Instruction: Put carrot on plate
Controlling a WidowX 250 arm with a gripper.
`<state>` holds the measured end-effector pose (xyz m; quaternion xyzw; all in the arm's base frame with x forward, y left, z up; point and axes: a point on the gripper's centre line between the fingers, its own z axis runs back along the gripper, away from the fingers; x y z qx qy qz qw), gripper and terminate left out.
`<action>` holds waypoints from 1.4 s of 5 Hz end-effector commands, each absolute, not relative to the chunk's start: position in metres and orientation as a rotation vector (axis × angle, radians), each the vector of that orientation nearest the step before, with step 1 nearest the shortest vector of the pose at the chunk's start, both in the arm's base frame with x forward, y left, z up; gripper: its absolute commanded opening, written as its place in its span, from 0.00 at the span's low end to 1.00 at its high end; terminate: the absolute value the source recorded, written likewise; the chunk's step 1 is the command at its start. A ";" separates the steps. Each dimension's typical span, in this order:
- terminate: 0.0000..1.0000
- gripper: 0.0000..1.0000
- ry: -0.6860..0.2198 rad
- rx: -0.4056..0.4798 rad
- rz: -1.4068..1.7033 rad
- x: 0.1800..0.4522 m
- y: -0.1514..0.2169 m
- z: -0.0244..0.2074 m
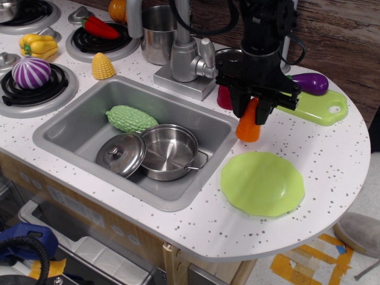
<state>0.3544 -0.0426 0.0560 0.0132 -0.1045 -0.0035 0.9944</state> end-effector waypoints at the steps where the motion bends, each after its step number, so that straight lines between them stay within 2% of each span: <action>1: 0.00 0.00 -0.275 0.012 0.052 0.340 -0.062 0.089; 2: 0.00 0.00 -0.281 0.002 0.130 0.323 -0.074 0.075; 4: 0.00 0.00 -0.308 0.005 0.182 0.301 -0.086 0.065; 5: 0.00 1.00 -0.318 0.009 0.184 0.298 -0.087 0.061; 7: 0.00 1.00 -0.348 -0.011 0.155 0.299 -0.085 0.057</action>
